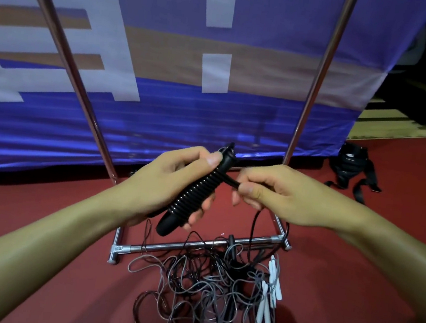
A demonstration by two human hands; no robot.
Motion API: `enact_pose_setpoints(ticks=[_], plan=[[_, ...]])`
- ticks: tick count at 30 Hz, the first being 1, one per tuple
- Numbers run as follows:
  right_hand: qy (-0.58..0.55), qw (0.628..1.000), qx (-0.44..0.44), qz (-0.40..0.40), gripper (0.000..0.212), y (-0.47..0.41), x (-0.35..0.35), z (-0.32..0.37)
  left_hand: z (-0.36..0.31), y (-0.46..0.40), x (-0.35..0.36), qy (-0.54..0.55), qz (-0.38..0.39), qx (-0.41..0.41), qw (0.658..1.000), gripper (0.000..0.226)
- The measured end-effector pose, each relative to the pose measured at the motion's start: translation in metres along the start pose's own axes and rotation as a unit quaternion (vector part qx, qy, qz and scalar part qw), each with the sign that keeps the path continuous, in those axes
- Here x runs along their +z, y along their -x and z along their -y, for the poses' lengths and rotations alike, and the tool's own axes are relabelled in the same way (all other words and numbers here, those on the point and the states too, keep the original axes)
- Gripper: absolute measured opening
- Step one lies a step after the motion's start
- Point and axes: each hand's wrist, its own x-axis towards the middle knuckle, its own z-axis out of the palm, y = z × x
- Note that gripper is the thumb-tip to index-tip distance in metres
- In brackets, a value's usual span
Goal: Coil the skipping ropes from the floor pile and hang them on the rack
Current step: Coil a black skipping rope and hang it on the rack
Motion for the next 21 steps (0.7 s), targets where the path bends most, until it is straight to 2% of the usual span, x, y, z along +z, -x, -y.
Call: enact_pose_setpoints(ticks=[3,5,6,9,11,13,15,18,21], plan=[[0.009,0.997,0.018,0.081,0.033,-0.002,-0.005,-0.007,-0.004,0.004,-0.010,-0.010,0.102,-0.005,0.995,0.035],[-0.057,0.990,0.035,0.126,0.048,-0.001,-0.013,-0.009,-0.005,0.006,-0.012,-0.052,0.159,-0.026,0.986,0.032],[-0.079,0.986,0.040,0.139,0.043,-0.001,-0.015,-0.009,-0.005,0.006,-0.012,-0.075,0.182,-0.038,0.980,0.031],[0.010,0.993,0.027,0.111,0.023,-0.009,-0.009,-0.005,-0.003,0.004,-0.007,-0.166,0.227,-0.079,0.956,0.029],[0.094,0.993,0.016,0.072,0.025,-0.016,0.000,0.000,0.001,0.001,-0.002,-0.221,0.249,-0.116,0.936,0.027],[0.169,0.985,-0.009,0.035,0.034,-0.021,0.005,0.009,0.007,-0.001,0.002,-0.247,0.244,-0.145,0.926,0.021],[0.234,0.972,-0.032,-0.003,0.038,-0.022,0.002,0.016,0.010,-0.005,0.003,-0.245,0.214,-0.150,0.934,0.021],[0.289,0.955,-0.023,-0.056,0.038,-0.019,0.001,0.027,0.008,-0.008,-0.002,-0.277,0.166,-0.121,0.939,0.028],[0.294,0.953,-0.026,-0.073,0.035,-0.016,0.008,0.034,0.014,-0.007,-0.005,-0.347,0.123,-0.075,0.927,0.031]])
